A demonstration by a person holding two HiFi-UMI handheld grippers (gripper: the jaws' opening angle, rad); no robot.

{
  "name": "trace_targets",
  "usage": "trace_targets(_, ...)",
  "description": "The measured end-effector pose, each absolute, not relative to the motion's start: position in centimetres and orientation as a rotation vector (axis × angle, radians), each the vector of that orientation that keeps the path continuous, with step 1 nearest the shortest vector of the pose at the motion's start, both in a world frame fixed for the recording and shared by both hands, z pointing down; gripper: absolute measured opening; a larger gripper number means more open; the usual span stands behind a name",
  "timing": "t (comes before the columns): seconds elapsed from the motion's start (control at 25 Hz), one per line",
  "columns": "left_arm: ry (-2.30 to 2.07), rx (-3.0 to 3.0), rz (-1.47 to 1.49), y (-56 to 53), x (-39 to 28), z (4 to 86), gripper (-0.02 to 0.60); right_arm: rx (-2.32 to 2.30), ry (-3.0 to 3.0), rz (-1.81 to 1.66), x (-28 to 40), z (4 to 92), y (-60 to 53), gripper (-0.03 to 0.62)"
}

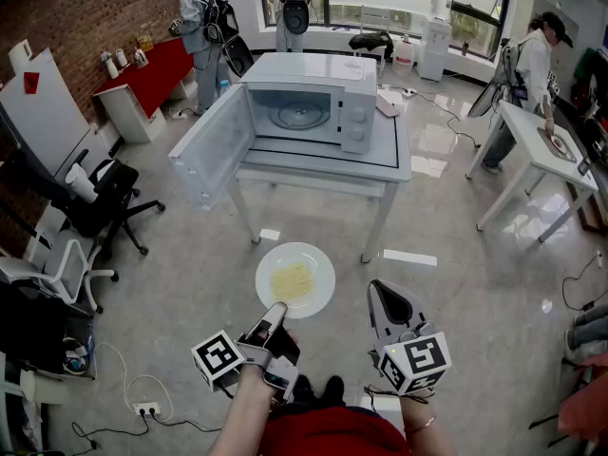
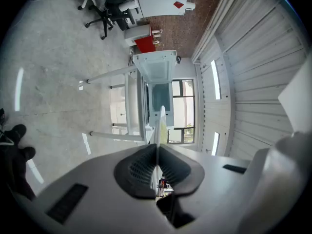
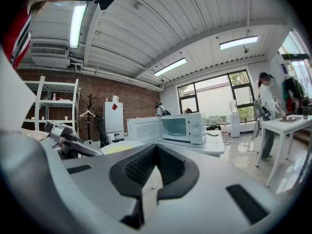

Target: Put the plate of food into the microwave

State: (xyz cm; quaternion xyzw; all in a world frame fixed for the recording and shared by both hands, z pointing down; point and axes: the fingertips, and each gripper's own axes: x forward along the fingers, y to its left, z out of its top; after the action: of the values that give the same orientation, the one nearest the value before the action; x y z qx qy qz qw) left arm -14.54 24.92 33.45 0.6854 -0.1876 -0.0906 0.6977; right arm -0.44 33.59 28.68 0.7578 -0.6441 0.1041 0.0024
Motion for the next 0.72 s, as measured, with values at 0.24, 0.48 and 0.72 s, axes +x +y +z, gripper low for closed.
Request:
trace_targets(0.24,-0.423,1.527,-0.201,25.3,-14.3,33.8,0.020,2.396,-1.991,0.350,-0.4,29.6,34.2,0.014)
trace_targets(0.48,-0.439,1.540,-0.192,25.5,-14.4,33.9,0.020,2.378,-2.005,0.341,-0.5,29.7,34.1,0.014)
trace_targets(0.72,-0.455,1.537,-0.193,25.6,-14.1,34.5,0.020,2.366,-2.020,0.341,0.0,29.8,34.1,0.014)
